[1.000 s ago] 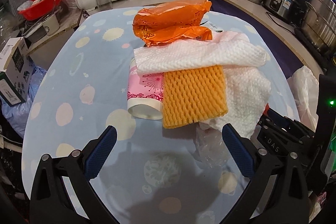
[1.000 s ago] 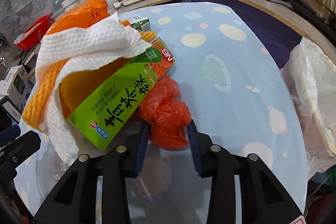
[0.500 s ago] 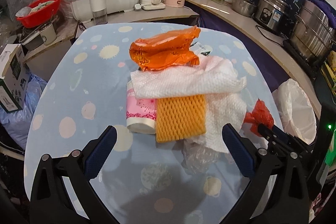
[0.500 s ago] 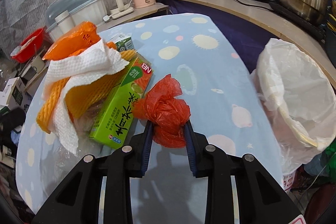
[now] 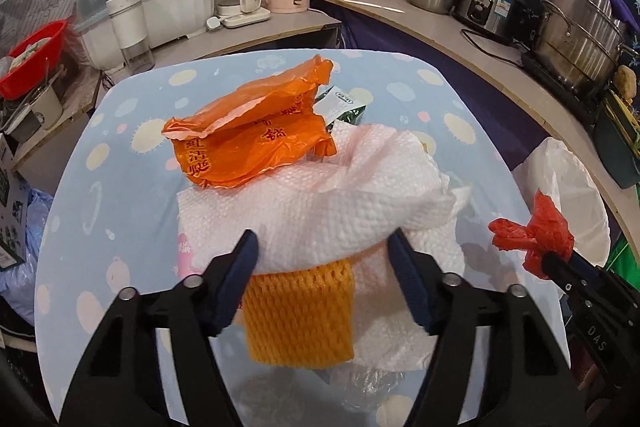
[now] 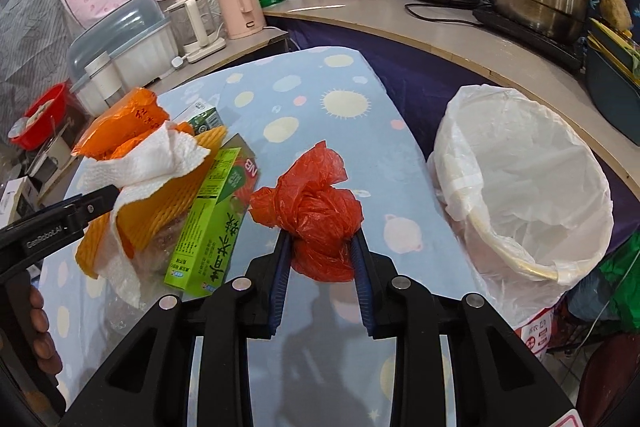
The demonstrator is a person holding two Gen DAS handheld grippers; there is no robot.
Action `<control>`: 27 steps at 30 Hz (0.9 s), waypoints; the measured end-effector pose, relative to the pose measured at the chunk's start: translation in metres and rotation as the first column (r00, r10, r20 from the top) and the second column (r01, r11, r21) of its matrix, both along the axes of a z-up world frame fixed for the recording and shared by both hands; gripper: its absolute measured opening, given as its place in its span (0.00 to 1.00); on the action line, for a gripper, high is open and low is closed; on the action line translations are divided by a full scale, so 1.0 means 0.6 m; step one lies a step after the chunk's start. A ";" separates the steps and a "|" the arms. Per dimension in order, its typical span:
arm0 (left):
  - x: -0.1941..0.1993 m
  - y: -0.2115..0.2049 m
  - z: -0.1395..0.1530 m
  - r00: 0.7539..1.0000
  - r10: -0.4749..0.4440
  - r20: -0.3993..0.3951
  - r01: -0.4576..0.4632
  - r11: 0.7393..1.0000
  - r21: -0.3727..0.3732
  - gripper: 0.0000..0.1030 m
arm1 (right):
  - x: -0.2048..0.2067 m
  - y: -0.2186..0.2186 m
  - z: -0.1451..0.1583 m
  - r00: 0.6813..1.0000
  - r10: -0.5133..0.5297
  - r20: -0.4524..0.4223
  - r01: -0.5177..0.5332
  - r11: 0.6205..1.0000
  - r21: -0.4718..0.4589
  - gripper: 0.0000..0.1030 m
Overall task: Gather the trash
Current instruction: 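Grasp the red plastic bag with the right gripper while the left grasps a white paper towel, then carry the red bag into the bin and open the right gripper while the left drops the paper towel in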
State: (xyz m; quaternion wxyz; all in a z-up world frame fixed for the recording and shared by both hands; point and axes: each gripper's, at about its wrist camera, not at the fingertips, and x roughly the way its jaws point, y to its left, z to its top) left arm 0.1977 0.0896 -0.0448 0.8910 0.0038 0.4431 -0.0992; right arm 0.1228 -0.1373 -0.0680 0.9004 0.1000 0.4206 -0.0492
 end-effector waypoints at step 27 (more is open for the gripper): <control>-0.106 0.020 0.154 0.994 -0.037 0.103 0.058 0.977 -0.206 0.04 | -0.101 -0.022 0.073 0.993 -0.032 0.112 0.032 0.999 0.004 0.28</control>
